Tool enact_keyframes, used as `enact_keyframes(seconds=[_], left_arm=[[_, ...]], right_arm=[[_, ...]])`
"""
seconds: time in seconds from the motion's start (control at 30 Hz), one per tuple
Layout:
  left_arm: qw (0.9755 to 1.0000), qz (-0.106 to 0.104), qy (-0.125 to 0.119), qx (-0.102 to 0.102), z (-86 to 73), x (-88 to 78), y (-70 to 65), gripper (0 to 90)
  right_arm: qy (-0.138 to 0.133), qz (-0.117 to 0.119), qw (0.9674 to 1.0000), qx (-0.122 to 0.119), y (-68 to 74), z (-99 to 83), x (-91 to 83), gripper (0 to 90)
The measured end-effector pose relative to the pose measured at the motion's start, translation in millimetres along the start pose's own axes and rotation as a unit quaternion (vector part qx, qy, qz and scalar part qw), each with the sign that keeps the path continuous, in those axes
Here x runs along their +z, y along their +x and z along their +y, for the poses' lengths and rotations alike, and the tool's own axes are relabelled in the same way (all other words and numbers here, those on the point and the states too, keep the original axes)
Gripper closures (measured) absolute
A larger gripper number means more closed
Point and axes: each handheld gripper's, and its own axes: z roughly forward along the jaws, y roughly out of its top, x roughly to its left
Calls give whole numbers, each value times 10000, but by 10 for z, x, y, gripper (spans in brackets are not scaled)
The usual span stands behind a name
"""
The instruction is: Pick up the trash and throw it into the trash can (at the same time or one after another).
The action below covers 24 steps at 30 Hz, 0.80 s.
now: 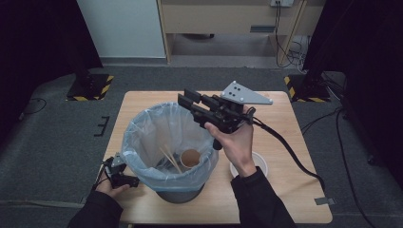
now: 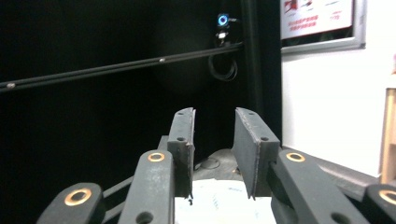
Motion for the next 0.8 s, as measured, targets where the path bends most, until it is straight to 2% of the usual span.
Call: enact_keyframes(seconds=[0.17,0.37,0.57,0.8], left_arm=[[10000,0,1,1,0,0,0,0],[10000,1,0,0,0,0,0,0],[10000,0,0,0,0,0,0,0],[10000,0,2,2,0,0,0,0]], right_arm=[[-232,-319,9992,-9,-133,106,-204,638],[-283,-669,9973,-63,-307,111,-453,584],[-272,-905,9955,18,-477,-31,-668,549],[-14,-1185,9929,92,-662,-317,-866,521]])
